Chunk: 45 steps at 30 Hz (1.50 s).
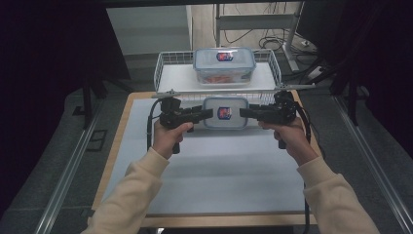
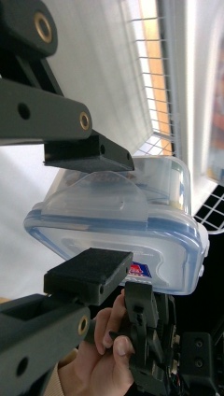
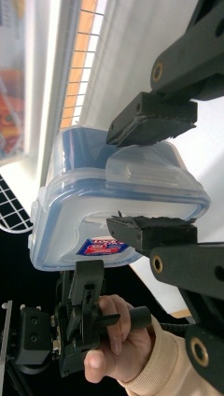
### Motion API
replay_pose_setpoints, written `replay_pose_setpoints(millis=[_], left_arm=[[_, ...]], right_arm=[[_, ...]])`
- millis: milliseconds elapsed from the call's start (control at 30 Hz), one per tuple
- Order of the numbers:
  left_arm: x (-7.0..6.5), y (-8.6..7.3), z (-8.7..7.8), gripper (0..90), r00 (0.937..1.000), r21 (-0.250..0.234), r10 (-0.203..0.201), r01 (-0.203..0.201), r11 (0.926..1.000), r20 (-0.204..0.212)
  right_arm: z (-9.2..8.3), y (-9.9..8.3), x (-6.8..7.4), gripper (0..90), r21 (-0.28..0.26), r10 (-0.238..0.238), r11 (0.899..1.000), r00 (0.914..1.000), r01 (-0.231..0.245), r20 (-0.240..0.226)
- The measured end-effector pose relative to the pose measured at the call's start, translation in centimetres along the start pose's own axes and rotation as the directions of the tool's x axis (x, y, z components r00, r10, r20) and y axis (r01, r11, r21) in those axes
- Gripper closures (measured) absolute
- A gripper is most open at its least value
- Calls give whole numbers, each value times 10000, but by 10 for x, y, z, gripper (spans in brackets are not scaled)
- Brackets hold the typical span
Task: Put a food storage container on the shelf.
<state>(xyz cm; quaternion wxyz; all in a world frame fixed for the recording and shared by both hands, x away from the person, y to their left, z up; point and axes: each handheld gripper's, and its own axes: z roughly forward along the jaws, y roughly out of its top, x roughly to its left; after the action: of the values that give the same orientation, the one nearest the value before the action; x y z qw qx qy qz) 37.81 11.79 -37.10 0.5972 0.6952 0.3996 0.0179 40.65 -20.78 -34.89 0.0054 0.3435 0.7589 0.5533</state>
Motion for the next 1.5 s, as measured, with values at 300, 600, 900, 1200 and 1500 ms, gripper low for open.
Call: replay_pose_setpoints(millis=[300,600,900,1200,1500], left_arm=[[-1,19,1,511,9997,-118,215,-216,9997,-71],[4,38,4,511,9997,-249,208,-211,9995,-130],[12,60,5,511,9999,-506,101,-103,9987,-48],[18,76,9,511,9999,-545,126,-126,9984,1],[23,99,13,511,9999,-632,138,-136,9979,38]], right_arm=[[-2,16,-3,538,-256,-143,9996,9999,142,-34],[0,36,-10,537,-278,-160,9995,9998,157,-83],[3,62,-15,538,-268,-209,9994,9998,209,-19],[4,81,-19,538,-235,-265,9994,9996,267,94],[4,101,-26,538,-304,-290,9991,9995,294,115]])
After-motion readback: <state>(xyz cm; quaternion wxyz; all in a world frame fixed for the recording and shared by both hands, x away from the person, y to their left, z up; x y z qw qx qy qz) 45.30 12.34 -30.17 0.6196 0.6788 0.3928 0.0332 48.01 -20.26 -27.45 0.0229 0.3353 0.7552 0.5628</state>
